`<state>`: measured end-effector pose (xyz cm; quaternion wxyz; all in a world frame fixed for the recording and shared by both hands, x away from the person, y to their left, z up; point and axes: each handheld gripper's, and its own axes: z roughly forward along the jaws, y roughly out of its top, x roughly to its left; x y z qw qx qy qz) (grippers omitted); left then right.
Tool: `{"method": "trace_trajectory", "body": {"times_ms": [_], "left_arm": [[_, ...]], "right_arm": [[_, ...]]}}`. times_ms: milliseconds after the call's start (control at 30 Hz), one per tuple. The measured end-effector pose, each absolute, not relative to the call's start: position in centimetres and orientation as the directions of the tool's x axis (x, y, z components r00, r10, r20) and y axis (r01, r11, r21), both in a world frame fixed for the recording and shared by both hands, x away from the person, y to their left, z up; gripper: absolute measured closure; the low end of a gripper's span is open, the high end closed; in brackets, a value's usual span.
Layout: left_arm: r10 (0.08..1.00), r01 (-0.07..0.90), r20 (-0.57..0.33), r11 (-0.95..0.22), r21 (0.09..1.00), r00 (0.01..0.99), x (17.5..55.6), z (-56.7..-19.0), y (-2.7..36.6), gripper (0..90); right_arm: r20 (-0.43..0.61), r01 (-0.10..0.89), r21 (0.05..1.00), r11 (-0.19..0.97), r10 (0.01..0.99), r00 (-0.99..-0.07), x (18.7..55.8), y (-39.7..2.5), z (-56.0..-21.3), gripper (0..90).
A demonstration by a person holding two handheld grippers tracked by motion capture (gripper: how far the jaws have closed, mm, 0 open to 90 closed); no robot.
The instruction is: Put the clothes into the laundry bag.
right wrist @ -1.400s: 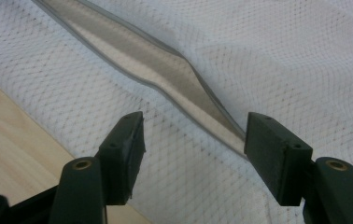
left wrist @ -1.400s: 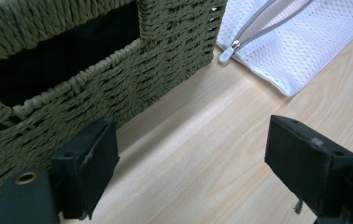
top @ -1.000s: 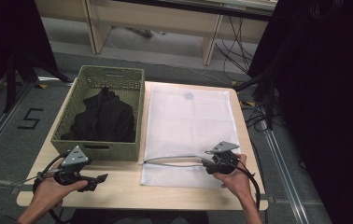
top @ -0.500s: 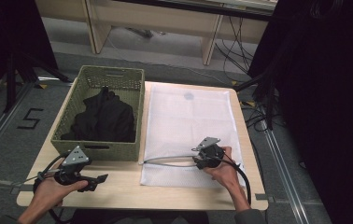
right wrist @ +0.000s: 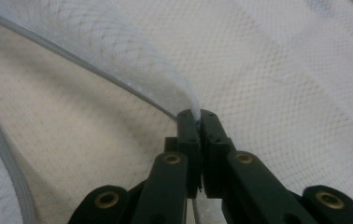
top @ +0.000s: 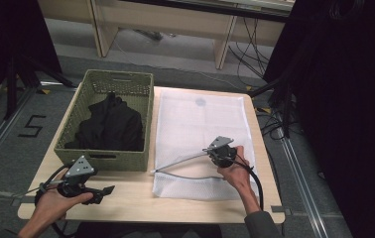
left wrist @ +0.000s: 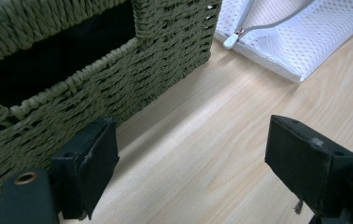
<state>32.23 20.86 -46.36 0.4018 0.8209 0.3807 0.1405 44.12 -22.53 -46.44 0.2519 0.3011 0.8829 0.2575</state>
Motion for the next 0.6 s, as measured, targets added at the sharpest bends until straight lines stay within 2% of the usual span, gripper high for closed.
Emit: {"method": "trace_trajectory", "body": {"times_ms": [100, 300, 467, 600], "left_arm": [[0.725, 0.508, -0.069, -0.407, 0.759, 0.685, 32.3, -46.2, 21.0, 16.5], [0.738, 0.501, -0.096, -0.351, 0.791, 0.668, 32.2, -45.5, 21.0, 16.5], [0.747, 0.5, -0.078, -0.36, 0.788, 0.661, 32.3, -43.9, 21.7, 16.5], [0.775, 0.509, -0.089, -0.319, 0.8, 0.626, 33.5, -41.9, 22.3, 16.2]], "right_arm": [[-0.297, 0.384, 0.629, 0.676, 0.665, -0.685, 43.8, -22.4, -45.4, 89.5], [-0.312, 0.359, 0.66, 0.66, 0.675, -0.668, 43.6, -22.3, -43.6, 89.5], [-0.309, 0.345, 0.684, 0.643, 0.684, -0.661, 43.9, -22.7, -42.7, 89.5], [-0.322, 0.334, 0.688, 0.644, 0.684, -0.655, 43.7, -22.5, -42.3, 89.5]]}}
